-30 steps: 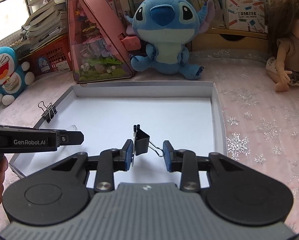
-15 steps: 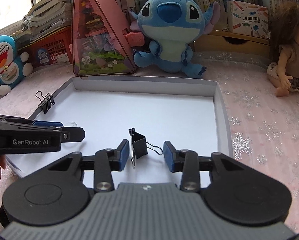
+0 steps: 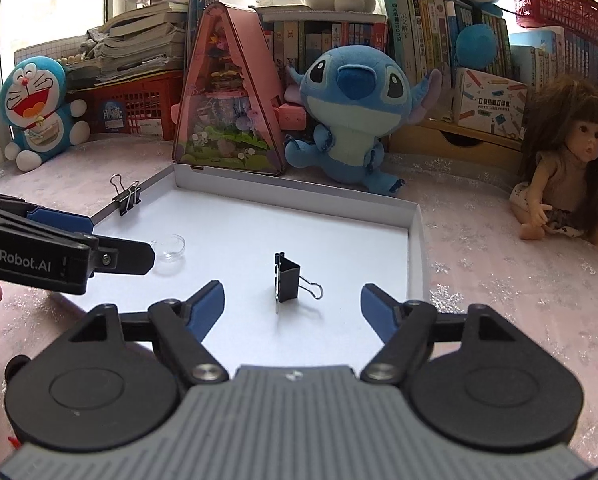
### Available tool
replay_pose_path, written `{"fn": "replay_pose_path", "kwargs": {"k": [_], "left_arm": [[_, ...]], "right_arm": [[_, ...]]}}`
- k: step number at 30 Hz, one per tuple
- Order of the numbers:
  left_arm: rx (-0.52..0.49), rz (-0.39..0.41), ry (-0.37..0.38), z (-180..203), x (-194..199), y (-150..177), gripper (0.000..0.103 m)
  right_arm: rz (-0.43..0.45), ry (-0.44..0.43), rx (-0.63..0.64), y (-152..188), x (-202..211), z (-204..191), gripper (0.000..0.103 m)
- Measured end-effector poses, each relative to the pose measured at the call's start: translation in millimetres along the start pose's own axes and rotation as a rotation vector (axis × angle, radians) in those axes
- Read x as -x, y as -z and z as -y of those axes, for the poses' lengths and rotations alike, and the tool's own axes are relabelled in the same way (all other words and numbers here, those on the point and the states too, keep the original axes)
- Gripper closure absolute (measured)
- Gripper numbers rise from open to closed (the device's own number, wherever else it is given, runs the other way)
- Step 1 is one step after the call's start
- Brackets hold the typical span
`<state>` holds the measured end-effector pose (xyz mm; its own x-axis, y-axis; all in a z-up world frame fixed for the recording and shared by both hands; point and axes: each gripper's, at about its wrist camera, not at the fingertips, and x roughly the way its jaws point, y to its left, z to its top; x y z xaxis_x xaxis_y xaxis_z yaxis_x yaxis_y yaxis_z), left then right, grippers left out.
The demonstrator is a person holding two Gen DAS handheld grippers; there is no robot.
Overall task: Organize rigid objects
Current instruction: 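Open left gripper to drop the cup in the tray while right releases the clip, then grasp a black round lid with left gripper while right moves toward the brown nuts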
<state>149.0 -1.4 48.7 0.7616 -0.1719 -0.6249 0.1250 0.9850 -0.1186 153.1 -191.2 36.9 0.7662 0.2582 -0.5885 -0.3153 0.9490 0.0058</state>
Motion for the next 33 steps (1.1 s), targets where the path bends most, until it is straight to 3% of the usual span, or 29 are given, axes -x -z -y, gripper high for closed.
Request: {"fn": "replay_pose_path", "kwargs": {"k": [10, 14, 20, 22, 29, 31, 33], "left_arm": [[-0.031, 0.093, 0.013, 5.3, 49.7, 48.4, 0.018], [-0.035, 0.138, -0.005, 5.3, 67.1, 68.5, 0.018], [-0.037, 0.140, -0.024, 0.9, 80.8, 88.0, 0.019], [-0.035, 0.128, -0.046, -1.1, 81.7, 94.7, 0.025], [-0.031, 0.099, -0.073, -10.1, 82.8, 112.3, 0.034], [-0.027, 0.095, -0.076, -12.4, 84.1, 115.6, 0.047], [-0.011, 0.088, -0.080, -16.3, 84.9, 117.2, 0.060]], "right_arm": [[0.074, -0.032, -0.028, 30.5, 46.5, -8.1, 0.016], [0.109, 0.011, -0.022, 47.5, 60.0, -11.3, 0.016], [0.115, 0.031, -0.025, 68.9, 71.3, -12.7, 0.016], [0.105, 0.030, -0.023, 75.0, 72.6, -12.8, 0.016], [0.096, 0.009, 0.006, 90.4, 79.7, -18.6, 0.027], [0.101, 0.005, 0.004, 93.2, 82.6, -19.3, 0.037], [0.102, 0.010, -0.006, 95.6, 84.7, -19.6, 0.055]]}}
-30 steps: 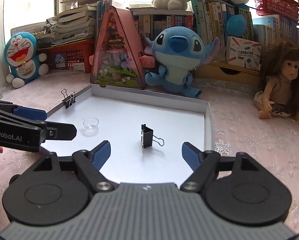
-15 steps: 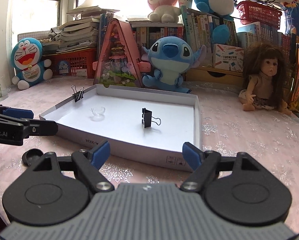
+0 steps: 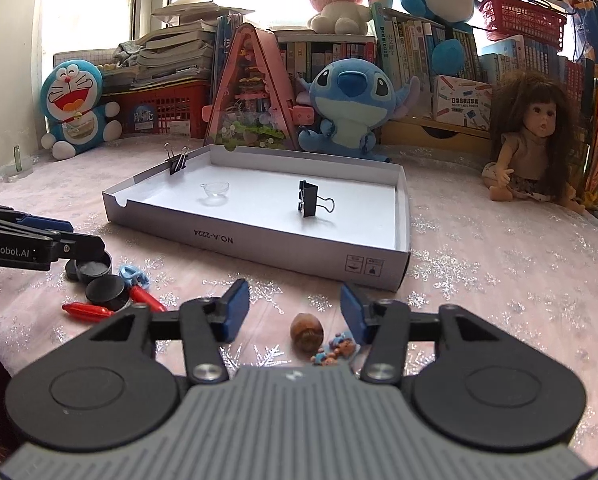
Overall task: Organize rigid objects
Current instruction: 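Grasp a black round lid with left gripper while right moves toward the brown nuts, then position right gripper over the brown nuts while left gripper holds the black lid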
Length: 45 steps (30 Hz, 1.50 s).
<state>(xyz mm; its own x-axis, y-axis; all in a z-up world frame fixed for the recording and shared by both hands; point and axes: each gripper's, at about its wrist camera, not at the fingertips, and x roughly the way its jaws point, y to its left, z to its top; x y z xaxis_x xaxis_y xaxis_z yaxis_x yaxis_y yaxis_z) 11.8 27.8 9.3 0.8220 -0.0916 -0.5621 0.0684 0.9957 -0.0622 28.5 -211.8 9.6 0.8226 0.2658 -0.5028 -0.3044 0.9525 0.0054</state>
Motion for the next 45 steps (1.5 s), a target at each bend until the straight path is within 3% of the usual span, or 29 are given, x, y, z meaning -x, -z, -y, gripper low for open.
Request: {"fn": "replay_pose_path", "kwargs": {"k": [4, 16, 24, 29, 36, 40, 45], "left_arm": [[0.010, 0.008, -0.010, -6.0, 4.8, 2.1, 0.068], [-0.054, -0.005, 0.017, 2.4, 9.9, 11.1, 0.069], [-0.116, 0.046, 0.057, 15.3, 16.9, 11.2, 0.068], [-0.160, 0.006, 0.085, 23.6, 12.6, 14.8, 0.068], [-0.170, 0.004, 0.073, 23.6, 12.2, 18.3, 0.067], [-0.216, -0.012, -0.002, 14.0, 12.0, 20.2, 0.066], [-0.160, -0.032, -0.011, 1.5, 11.3, 19.2, 0.066]], "right_arm": [[0.002, -0.001, 0.000, 2.4, 3.7, 0.4, 0.069], [-0.039, 0.007, -0.003, 9.6, -1.5, 1.6, 0.069], [-0.051, -0.006, -0.016, 12.9, -4.4, 0.4, 0.068], [-0.051, -0.005, -0.016, 13.2, -5.0, 0.1, 0.066], [-0.051, -0.006, -0.018, 13.7, -5.0, 0.2, 0.065], [-0.049, -0.001, -0.018, 13.4, -4.5, 1.4, 0.064], [-0.047, 0.001, -0.022, 12.4, -5.3, 2.1, 0.064]]}}
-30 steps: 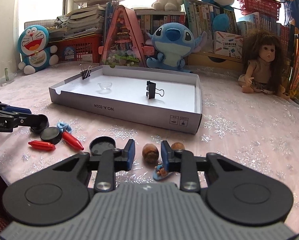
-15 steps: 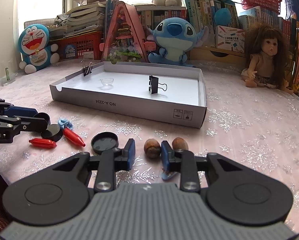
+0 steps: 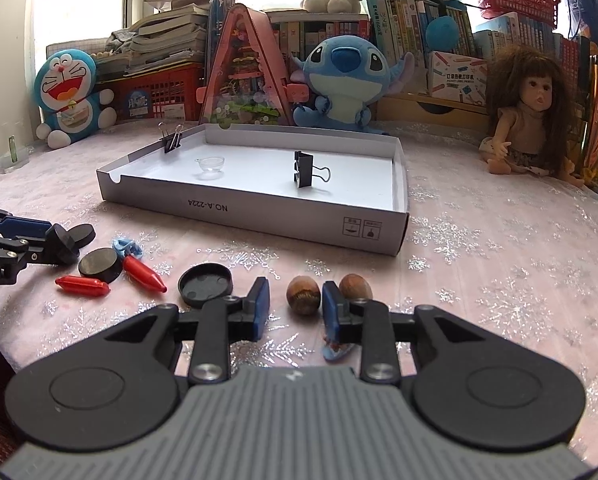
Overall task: Organize rigid objects
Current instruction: 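Position right gripper over the brown nuts while left gripper holds the black lid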
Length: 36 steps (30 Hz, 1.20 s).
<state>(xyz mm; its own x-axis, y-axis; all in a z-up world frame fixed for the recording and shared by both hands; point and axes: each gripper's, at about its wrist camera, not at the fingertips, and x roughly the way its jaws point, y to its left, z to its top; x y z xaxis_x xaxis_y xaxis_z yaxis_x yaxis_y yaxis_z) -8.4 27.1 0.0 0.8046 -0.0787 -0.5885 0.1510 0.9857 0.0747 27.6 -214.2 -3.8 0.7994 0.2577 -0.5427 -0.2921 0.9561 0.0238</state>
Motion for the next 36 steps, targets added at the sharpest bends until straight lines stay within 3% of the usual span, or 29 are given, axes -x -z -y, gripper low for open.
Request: {"fn": "replay_pose_path", "kwargs": {"k": [9, 36], "left_arm": [[-0.058, 0.030, 0.039, 19.1, 2.0, -2.5, 0.067], [-0.063, 0.045, 0.078, 22.9, 4.1, -2.5, 0.068]], "right_arm": [[0.000, -0.001, 0.000, 0.2, -0.2, -0.1, 0.064], [0.001, -0.001, 0.000, 0.9, -0.4, -0.4, 0.064]]}}
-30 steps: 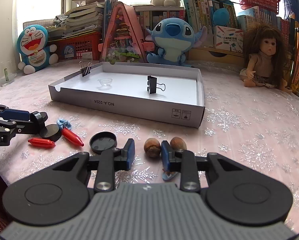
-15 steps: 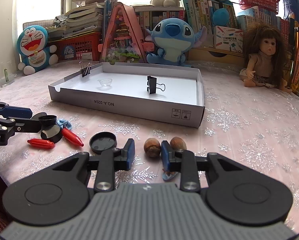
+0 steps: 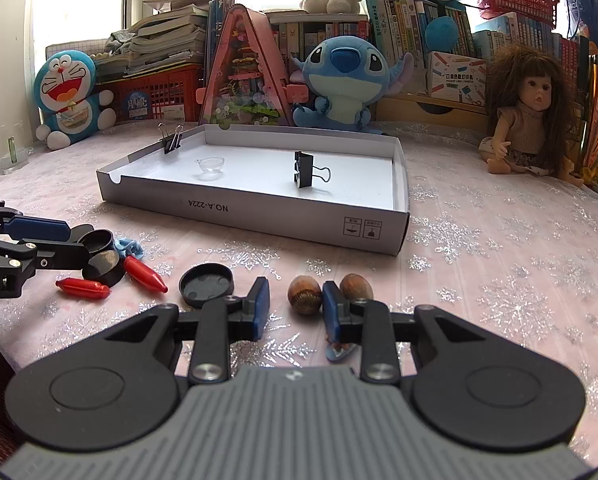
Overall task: Organize rigid objects
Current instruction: 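Position right gripper over the brown nuts while left gripper holds the black lid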
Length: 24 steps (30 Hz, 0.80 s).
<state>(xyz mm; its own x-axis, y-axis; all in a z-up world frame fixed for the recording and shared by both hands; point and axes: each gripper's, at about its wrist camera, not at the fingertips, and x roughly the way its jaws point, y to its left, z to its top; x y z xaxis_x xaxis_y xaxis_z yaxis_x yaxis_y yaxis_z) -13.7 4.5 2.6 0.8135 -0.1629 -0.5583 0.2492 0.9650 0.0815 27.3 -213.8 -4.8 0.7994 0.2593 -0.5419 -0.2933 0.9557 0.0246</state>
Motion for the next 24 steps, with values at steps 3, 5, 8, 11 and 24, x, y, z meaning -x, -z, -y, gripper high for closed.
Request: {"fn": "replay_pose_path", "kwargs": {"k": [3, 5, 8, 11, 24], "left_arm": [[-0.007, -0.003, 0.000, 0.8, 1.2, 1.0, 0.069], [-0.008, -0.005, 0.004, 1.8, 2.8, 2.7, 0.071], [-0.027, -0.024, 0.005, 5.0, 2.5, 4.9, 0.075], [-0.017, -0.035, 0.001, 4.4, -0.3, 6.8, 0.075], [0.005, -0.014, -0.026, 1.4, -17.7, -4.5, 0.075]], "right_arm": [[0.000, 0.000, 0.000, 0.1, 0.0, -0.1, 0.063], [0.001, 0.001, 0.000, -0.2, 0.1, 0.4, 0.063], [0.002, 0.003, -0.001, -0.6, 0.0, 0.9, 0.062], [0.002, 0.002, -0.001, -0.3, 0.1, 0.9, 0.062], [0.002, 0.002, -0.001, 0.0, -0.4, 1.0, 0.061]]}}
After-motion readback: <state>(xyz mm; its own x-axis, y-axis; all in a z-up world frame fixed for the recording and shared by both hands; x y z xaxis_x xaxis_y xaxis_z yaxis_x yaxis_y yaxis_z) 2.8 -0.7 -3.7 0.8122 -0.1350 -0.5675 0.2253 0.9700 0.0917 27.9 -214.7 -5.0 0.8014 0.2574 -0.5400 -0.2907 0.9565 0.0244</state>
